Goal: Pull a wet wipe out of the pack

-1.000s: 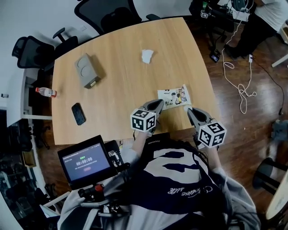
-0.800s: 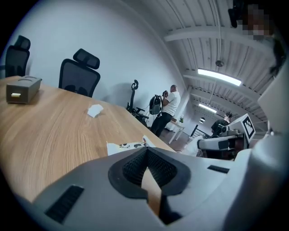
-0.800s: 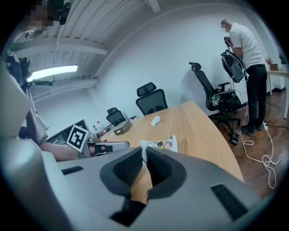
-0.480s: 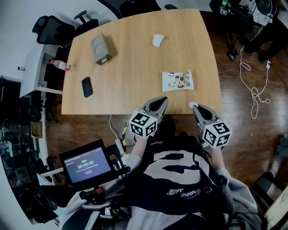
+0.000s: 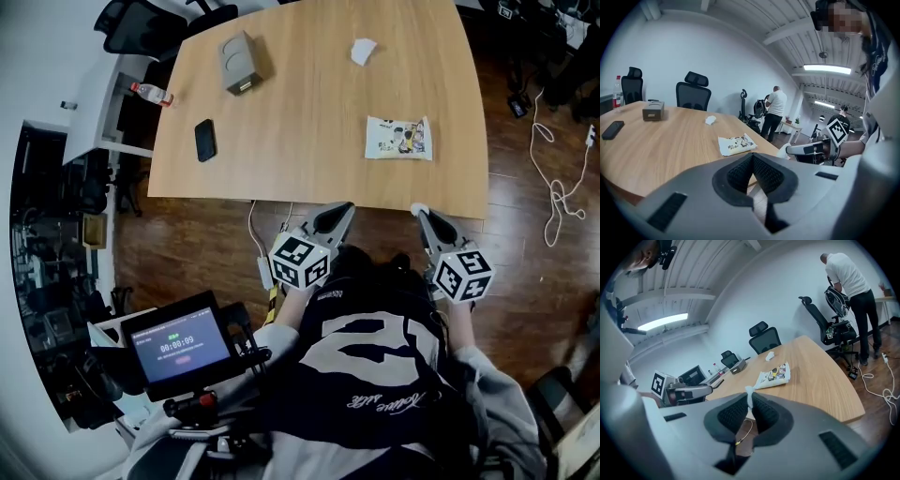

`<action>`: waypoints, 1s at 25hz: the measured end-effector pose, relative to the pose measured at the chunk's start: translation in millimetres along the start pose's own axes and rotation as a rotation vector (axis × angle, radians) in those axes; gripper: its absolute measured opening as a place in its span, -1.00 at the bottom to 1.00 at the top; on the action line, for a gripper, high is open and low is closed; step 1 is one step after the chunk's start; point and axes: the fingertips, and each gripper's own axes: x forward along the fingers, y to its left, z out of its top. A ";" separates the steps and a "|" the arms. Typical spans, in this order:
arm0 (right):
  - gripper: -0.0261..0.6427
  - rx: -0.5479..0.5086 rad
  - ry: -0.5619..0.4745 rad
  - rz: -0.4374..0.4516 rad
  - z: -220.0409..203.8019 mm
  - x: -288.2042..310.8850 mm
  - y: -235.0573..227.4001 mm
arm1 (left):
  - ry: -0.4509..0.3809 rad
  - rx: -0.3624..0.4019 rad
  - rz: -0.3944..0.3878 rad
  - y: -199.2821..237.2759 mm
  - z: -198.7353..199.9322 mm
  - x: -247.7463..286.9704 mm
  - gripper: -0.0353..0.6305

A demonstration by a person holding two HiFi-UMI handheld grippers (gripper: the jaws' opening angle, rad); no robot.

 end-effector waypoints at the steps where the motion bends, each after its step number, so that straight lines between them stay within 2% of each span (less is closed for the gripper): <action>1: -0.86 0.002 -0.003 -0.005 -1.9 0.2 2.3 | -0.002 -0.004 -0.003 1.7 -2.0 -2.4 -0.89; 4: -0.86 0.007 -0.013 -0.028 -6.1 -2.4 9.1 | 0.005 0.021 -0.029 2.6 -3.9 -7.9 -0.89; 7: -0.86 0.000 -0.030 -0.064 -7.7 -6.4 17.3 | 0.046 0.119 -0.067 -1.2 -6.6 -12.9 -0.89; 9: -0.86 -0.012 -0.056 -0.093 -6.3 -6.2 27.7 | 0.048 0.154 -0.105 -1.3 -6.8 -19.8 -0.89; 15: -0.86 0.006 -0.144 -0.186 -21.3 4.0 90.9 | 0.025 0.162 -0.220 15.6 -18.5 -82.0 -0.89; 19: -0.86 0.034 -0.225 -0.264 -33.1 12.7 143.4 | -0.001 0.168 -0.277 48.7 -20.7 -131.4 -0.89; 25: -0.86 0.117 -0.281 -0.339 -73.2 9.4 217.3 | -0.006 0.150 -0.353 76.9 -41.3 -200.9 -0.89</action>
